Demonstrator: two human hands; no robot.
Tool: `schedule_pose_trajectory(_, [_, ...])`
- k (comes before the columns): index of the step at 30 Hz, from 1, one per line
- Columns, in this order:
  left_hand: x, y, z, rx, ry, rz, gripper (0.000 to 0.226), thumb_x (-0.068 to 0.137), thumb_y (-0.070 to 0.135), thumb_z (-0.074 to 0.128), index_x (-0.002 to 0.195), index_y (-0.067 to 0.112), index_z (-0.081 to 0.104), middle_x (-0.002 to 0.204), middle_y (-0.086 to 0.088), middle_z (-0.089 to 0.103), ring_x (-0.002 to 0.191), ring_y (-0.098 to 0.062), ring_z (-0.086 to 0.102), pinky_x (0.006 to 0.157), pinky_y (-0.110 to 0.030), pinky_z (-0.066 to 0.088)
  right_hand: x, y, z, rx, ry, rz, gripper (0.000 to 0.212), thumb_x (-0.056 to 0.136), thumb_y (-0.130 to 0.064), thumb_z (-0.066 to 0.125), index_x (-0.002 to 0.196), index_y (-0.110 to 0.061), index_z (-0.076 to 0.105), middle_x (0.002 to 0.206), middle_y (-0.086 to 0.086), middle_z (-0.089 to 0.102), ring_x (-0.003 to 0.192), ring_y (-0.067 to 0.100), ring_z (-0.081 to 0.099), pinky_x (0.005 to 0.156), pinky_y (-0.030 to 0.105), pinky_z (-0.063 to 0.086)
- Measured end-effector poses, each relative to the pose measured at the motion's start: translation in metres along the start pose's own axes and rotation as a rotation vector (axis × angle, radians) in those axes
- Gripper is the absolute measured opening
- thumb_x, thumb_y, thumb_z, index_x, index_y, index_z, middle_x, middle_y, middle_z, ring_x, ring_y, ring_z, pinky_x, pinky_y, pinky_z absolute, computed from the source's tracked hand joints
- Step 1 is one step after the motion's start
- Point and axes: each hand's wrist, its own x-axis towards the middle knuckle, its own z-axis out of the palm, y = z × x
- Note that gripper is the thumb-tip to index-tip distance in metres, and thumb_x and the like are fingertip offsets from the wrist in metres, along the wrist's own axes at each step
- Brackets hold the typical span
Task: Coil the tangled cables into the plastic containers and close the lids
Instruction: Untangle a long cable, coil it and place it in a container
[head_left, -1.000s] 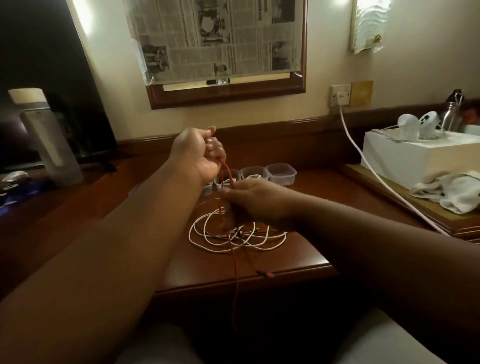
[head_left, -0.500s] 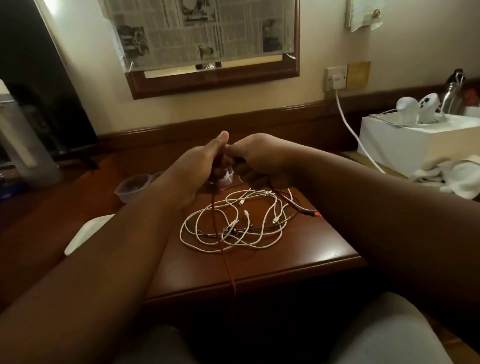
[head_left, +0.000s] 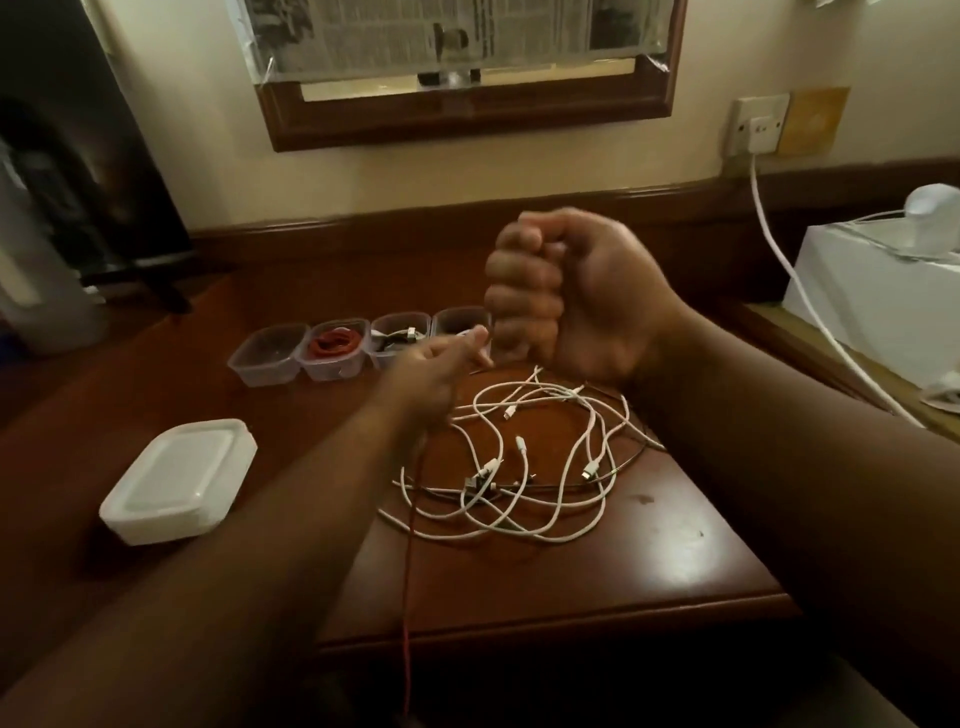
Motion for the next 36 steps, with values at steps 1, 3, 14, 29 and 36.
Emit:
schedule_pose_trajectory(1, [-0.001,-0.004,0.008,-0.029,-0.043,-0.006,0.033,0.098,0.045,0.051,0.08,0.025,0.069,0.055,0.004,0.036,0.045,-0.009,0.028,0.045,-0.025,0.022,0.01,-0.007,-0.006,0.019,0.127,-0.112,0.031,0.1,-0.027,0.033,0.074,-0.016,0.047,0.057,-0.004,0.032,0.049,0.009,0.025,0.047,0.023,0.022])
schedule_pose_trajectory(3, [-0.003,-0.005,0.016,0.001,-0.106,0.018,0.03,0.1,0.041,0.05,0.096,0.021,0.072,0.055,0.008,0.043,0.045,-0.006,0.033,0.045,-0.022,0.025,0.024,-0.014,-0.028,-0.232,0.445,-0.331,0.033,0.106,-0.027,0.031,0.081,-0.014,0.048,0.06,-0.003,0.037,0.05,0.01,0.033,0.049,0.024,0.032])
schedule_pose_trajectory(14, [0.059,-0.001,-0.006,-0.054,-0.005,0.166,0.007,0.08,0.024,0.073,0.076,0.019,0.07,0.063,-0.001,0.056,0.053,-0.014,0.047,0.041,-0.02,0.035,0.043,0.019,-0.096,-0.389,0.242,0.319,0.048,0.102,-0.042,0.026,0.063,-0.019,0.043,0.049,-0.004,0.029,0.042,0.011,0.014,0.035,0.021,0.012])
schedule_pose_trajectory(29, [0.087,-0.051,0.053,-0.134,-0.205,-0.195,0.014,0.098,0.006,0.052,0.094,0.009,0.065,0.05,0.007,0.046,0.039,-0.004,0.034,0.036,-0.014,0.026,0.045,0.048,-0.198,-1.859,0.683,-0.484,0.033,0.099,-0.041,0.032,0.075,-0.021,0.041,0.067,-0.005,0.043,0.059,0.014,0.039,0.057,0.03,0.028])
schedule_pose_trajectory(36, [0.111,-0.068,0.026,-0.225,0.059,-0.092,0.009,0.086,0.005,0.067,0.079,0.01,0.07,0.066,-0.006,0.069,0.055,-0.014,0.062,0.054,-0.024,0.052,0.051,0.047,-0.183,-0.996,0.407,0.29,0.056,0.099,-0.062,0.02,0.06,-0.026,0.04,0.052,-0.005,0.035,0.045,0.012,0.027,0.044,0.024,0.024])
